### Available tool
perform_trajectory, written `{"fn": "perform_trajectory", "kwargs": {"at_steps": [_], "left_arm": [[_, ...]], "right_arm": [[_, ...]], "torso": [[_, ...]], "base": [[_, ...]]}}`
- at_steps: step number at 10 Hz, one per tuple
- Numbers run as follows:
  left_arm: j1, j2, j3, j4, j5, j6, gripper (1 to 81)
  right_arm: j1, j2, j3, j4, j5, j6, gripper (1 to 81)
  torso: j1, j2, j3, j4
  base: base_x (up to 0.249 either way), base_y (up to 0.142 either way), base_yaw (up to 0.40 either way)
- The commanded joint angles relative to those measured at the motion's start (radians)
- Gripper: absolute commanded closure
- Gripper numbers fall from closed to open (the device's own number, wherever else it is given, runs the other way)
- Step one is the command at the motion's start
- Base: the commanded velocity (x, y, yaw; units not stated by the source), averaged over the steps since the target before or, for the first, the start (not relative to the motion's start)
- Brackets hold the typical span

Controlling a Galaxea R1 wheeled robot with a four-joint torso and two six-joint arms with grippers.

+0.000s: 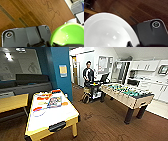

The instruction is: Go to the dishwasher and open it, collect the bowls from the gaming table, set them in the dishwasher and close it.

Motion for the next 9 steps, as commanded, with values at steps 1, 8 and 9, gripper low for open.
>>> {"fn": "perform_trajectory", "kwargs": {"at_steps": [1, 8, 9], "left_arm": [[-0.053, -0.003, -0.004, 0.012, 0.015, 0.006, 81.1], [-0.039, -0.003, -0.018, 0.014, 0.014, 0.006, 81.1], [-0.039, -0.003, -0.018, 0.014, 0.014, 0.006, 81.1]], "right_arm": [[0.051, -0.006, 0.014, -0.015, -0.013, -0.002, 81.1], [0.048, -0.002, 0.015, -0.016, -0.011, -0.004, 81.1], [0.048, -0.002, 0.014, -0.016, -0.011, -0.005, 81.1]], "torso": [[0.000, 0.000, 0.000, 0.000], [0.000, 0.000, 0.098, 0.000], [0.000, 0.000, 0.100, 0.000]], "base": [[0.000, 0.000, -0.340], [0.000, 0.000, -0.340], [0.000, 0.000, -0.340]]}}
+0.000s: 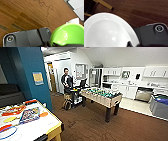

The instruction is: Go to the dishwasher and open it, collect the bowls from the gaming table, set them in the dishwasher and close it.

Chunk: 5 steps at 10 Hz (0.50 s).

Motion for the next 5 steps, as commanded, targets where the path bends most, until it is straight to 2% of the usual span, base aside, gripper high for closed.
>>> {"fn": "perform_trajectory", "kwargs": {"at_steps": [1, 5], "left_arm": [[-0.061, -0.030, 0.025, 0.014, 0.017, 0.006, 81.1], [-0.061, -0.030, 0.026, 0.014, 0.017, 0.006, 81.1]], "right_arm": [[0.070, -0.015, 0.016, -0.016, -0.011, -0.002, 81.1], [0.071, -0.015, 0.016, -0.016, -0.011, -0.002, 81.1]], "torso": [[0.000, 0.000, -0.001, 0.000], [0.000, 0.000, 0.006, 0.000]], "base": [[0.000, 0.000, -0.340], [0.000, 0.000, -0.340]]}}
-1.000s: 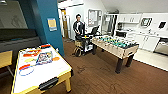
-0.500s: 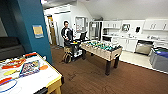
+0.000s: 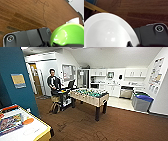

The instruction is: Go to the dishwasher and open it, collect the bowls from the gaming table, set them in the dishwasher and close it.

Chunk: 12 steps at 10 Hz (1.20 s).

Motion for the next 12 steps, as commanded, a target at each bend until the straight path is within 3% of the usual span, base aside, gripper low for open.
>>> {"fn": "perform_trajectory", "kwargs": {"at_steps": [1, 12], "left_arm": [[-0.071, -0.029, 0.026, 0.014, 0.016, 0.006, 81.1], [-0.071, -0.028, 0.023, 0.014, 0.016, 0.006, 81.1]], "right_arm": [[0.079, -0.015, 0.016, -0.016, -0.010, -0.002, 81.1], [0.082, -0.010, 0.009, -0.018, -0.011, -0.003, 81.1]], "torso": [[0.001, 0.000, 0.000, 0.000], [0.001, 0.000, 0.000, 0.000]], "base": [[0.000, 0.000, -0.340], [0.000, 0.000, -0.340]]}}
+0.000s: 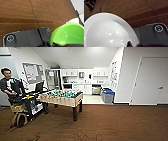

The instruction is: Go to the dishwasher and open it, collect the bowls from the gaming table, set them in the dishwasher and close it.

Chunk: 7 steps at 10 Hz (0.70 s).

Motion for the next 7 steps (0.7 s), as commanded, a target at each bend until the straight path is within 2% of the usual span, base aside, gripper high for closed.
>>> {"fn": "perform_trajectory", "kwargs": {"at_steps": [1, 7], "left_arm": [[-0.070, -0.028, 0.023, 0.014, 0.016, 0.006, 81.1], [-0.070, -0.031, 0.028, 0.014, 0.015, 0.006, 81.1]], "right_arm": [[0.081, -0.011, 0.014, -0.017, -0.010, -0.002, 81.1], [0.084, -0.007, 0.013, -0.017, -0.011, -0.002, 81.1]], "torso": [[0.001, 0.000, 0.000, 0.000], [0.001, 0.000, 0.000, 0.000]], "base": [[0.000, 0.000, -0.340], [0.000, 0.000, -0.340]]}}
